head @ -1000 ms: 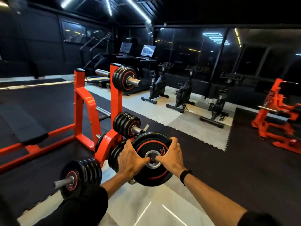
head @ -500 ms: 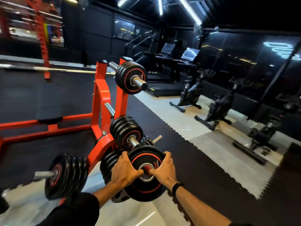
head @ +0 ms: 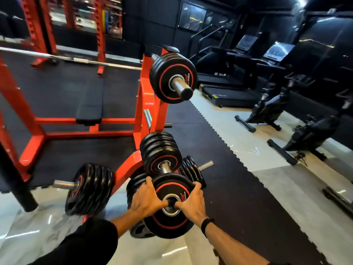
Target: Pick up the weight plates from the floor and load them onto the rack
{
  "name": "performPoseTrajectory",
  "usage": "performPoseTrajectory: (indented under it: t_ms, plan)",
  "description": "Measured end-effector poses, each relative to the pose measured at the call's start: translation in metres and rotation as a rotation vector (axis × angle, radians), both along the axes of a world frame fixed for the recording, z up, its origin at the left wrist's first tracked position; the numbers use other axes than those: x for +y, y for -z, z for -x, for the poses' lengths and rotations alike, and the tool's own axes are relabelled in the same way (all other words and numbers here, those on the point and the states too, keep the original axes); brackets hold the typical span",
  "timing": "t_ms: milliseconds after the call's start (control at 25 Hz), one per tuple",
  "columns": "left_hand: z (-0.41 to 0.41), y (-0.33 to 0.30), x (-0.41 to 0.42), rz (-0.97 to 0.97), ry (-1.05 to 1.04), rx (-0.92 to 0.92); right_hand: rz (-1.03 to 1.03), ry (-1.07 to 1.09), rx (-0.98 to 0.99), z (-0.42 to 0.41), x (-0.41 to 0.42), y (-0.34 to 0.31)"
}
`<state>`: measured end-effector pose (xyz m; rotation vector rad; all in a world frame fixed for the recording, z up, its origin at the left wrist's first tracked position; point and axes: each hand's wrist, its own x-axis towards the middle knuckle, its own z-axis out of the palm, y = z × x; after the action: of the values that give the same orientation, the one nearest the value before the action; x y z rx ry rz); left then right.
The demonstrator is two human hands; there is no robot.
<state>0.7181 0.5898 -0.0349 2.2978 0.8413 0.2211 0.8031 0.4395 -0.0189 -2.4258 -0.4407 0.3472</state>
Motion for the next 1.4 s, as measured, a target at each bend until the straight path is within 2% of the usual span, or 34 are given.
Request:
performPoseTrajectory:
  t_ms: [160, 320, 680, 1000, 1400]
  plan:
    - [-0.035, 0.009, 0.014, 0.043, -0.060, 0.053, 0.025, -0.075, -0.043, -0.044, 0.022, 0.007]
    - [-0.068, 0.012, 0.034, 0.053, -0.082, 0.084, -0.023, -0.089, 0.017, -0.082, 0.042, 0.020]
    - [-0.115, 0.030, 0.043, 0.086, -0.224, 0.147, -0.070, -0.176, 0.004, -0.139, 0.065, 0.052]
    - [-0.125, 0.045, 0.044, 0.032, -0.285, 0.122, -0.100, -0.275, 0.001, -0.162, 0.073, 0.074]
    - [-0.113, 0.060, 0.036, -0.046, -0.233, 0.110, -0.148, -0.370, -0.046, -0.160, 0.062, 0.081]
